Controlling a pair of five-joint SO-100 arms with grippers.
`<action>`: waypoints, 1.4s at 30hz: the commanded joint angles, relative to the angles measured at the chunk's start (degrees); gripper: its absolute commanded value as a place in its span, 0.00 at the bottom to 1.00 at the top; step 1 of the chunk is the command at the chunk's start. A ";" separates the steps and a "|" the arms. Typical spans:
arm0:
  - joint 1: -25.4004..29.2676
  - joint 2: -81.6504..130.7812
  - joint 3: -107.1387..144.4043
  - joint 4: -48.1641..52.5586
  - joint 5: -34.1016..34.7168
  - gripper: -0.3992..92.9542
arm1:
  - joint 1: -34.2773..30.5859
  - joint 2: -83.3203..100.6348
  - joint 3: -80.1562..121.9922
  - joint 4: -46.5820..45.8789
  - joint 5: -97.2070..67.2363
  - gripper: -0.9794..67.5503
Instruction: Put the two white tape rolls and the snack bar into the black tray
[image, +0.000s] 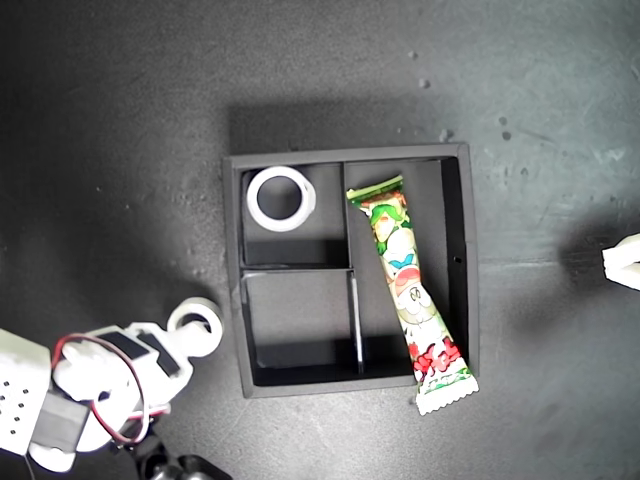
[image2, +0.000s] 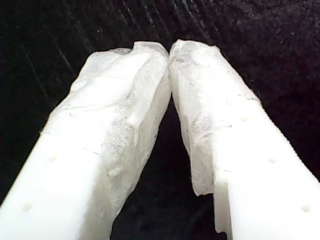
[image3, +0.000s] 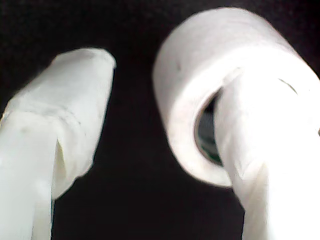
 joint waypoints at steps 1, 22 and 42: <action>-0.88 -0.88 0.26 -0.35 -0.18 0.19 | -0.09 0.35 -0.26 -1.05 -3.52 0.01; -0.97 0.09 2.90 1.93 -8.09 0.19 | -0.09 0.35 0.44 -2.55 -5.01 0.01; -2.02 2.55 5.80 1.76 -13.71 0.19 | -0.62 0.35 0.97 -3.43 -5.10 0.01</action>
